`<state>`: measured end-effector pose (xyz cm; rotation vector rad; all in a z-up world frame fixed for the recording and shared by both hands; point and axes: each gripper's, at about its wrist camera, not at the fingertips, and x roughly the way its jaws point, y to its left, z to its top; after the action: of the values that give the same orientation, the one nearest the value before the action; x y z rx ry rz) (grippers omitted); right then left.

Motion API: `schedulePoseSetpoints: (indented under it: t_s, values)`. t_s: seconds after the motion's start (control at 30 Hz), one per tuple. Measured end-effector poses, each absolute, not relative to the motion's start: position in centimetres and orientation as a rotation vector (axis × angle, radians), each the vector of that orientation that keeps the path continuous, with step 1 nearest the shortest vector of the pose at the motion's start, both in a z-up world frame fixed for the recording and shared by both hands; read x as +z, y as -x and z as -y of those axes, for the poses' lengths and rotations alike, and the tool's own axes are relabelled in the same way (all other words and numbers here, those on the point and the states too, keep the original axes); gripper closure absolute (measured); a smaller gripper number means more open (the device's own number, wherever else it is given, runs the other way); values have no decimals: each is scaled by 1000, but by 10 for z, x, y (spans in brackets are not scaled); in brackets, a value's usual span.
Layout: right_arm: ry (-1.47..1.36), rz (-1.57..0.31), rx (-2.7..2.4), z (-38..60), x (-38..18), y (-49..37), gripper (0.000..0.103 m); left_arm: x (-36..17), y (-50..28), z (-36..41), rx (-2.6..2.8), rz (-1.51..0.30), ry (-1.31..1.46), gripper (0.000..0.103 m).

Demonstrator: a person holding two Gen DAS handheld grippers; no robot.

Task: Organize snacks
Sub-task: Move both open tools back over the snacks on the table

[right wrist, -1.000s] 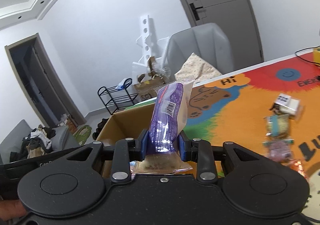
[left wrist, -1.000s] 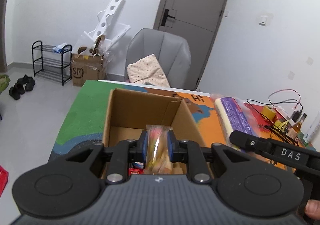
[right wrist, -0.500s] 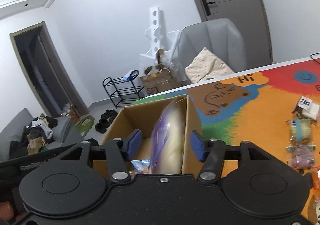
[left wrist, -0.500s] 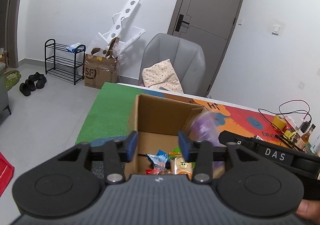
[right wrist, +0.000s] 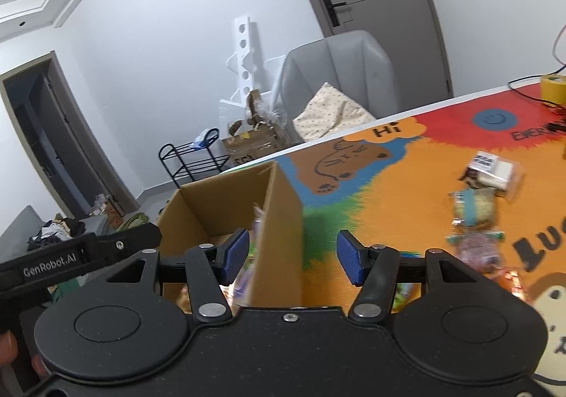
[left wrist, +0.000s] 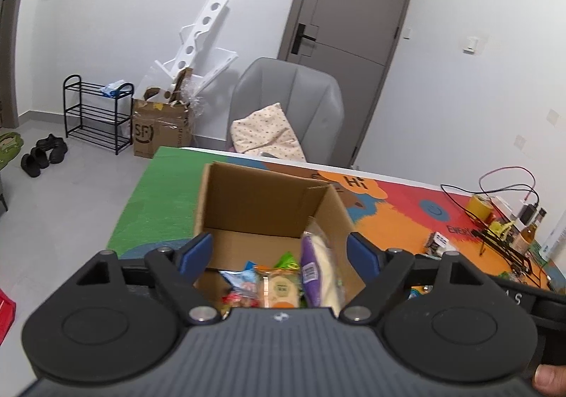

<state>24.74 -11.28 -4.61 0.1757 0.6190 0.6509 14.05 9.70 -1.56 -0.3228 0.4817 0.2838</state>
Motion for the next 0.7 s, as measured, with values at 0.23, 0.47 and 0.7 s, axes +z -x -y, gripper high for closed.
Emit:
schedulePoseSetpoints:
  t_s: [0.23,0.47,0.7]
  values:
    - [-186,-620,584,148,-50,-247,46,-17,-151,-73,226,-487,316,20]
    - [-191,-619,523,179,-53,-247,46,-19,-160,-47,161,-491,306,20]
    - [-205,-621,473,207,-58,-247,46,-20,-171,-19,92,-498,287,20]
